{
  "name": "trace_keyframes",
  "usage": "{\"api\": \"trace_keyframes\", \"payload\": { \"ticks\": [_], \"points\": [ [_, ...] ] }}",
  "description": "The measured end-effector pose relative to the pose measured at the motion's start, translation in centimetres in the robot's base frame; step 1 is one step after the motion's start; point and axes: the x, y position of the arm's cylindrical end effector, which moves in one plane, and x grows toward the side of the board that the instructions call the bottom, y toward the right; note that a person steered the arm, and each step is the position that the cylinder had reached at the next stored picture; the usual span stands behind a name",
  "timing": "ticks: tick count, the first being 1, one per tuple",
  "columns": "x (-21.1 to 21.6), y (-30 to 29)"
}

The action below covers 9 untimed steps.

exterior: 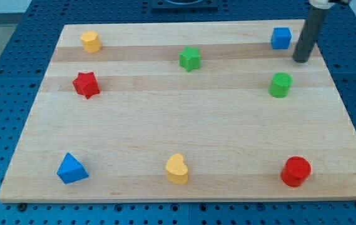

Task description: Slide the blue cube above the green star

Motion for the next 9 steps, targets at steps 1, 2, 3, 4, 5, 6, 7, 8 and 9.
{"api": "trace_keyframes", "payload": {
  "ticks": [1,2,3,4,5,6,7,8,9],
  "points": [
    [-0.5,0.0],
    [-6.2,0.0],
    [-6.2,0.0],
    [-6.2,-2.1],
    [-6.2,-4.7],
    [-6.2,-7.2],
    [-6.2,-9.7],
    [-6.2,-12.1],
    [-6.2,-14.2]
  ]
}}
